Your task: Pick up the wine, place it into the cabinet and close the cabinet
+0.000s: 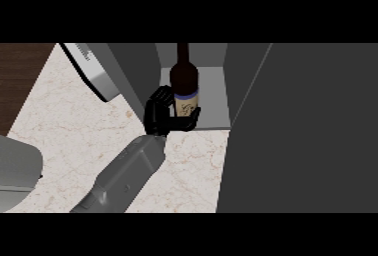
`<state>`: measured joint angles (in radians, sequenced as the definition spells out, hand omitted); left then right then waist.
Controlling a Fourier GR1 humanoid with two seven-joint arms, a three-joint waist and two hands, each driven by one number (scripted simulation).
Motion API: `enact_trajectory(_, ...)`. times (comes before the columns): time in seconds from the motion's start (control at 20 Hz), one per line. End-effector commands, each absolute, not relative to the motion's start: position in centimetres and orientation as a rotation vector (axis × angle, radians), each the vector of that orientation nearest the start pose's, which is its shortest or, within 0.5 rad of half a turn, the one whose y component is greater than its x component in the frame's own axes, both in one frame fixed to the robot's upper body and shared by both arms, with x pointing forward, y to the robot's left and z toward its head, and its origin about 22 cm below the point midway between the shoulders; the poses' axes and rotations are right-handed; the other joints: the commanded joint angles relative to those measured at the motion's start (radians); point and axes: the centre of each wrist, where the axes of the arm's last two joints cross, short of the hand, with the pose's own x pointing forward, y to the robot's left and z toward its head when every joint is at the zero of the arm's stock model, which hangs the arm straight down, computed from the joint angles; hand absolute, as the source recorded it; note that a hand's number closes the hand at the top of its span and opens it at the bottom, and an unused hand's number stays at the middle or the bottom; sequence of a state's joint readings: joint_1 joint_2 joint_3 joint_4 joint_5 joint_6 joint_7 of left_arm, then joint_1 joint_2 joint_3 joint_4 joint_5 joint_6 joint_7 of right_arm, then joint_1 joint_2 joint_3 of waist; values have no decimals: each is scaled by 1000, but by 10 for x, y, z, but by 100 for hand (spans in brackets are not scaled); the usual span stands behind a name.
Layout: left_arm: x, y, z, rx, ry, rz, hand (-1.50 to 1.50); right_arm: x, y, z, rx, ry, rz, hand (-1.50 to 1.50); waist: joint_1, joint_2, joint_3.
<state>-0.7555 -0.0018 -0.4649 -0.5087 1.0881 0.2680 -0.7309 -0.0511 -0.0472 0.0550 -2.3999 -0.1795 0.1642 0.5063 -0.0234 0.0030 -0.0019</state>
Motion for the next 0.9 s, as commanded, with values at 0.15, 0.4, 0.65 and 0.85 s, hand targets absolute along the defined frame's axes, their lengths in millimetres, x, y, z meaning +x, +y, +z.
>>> enact_trajectory(0.15, 400, 88, 6, -276, -1607, 431, 150, 173, -218, 185, 271, -1945, 270, -150, -6, 6, 1)
enact_trajectory(0.4, 404, 86, 10, -252, -1550, 405, 150, 177, -215, 193, 294, -1949, 301, -150, -26, 14, 1)
enact_trajectory(0.65, 422, 86, 31, -214, -1550, 407, 150, 179, -216, 182, 318, -1952, 282, -150, -39, 19, 2)
enact_trajectory(0.85, 410, 86, 11, -220, -1583, 429, 150, 181, -214, 187, 313, -1946, 295, -150, -56, 20, 1)
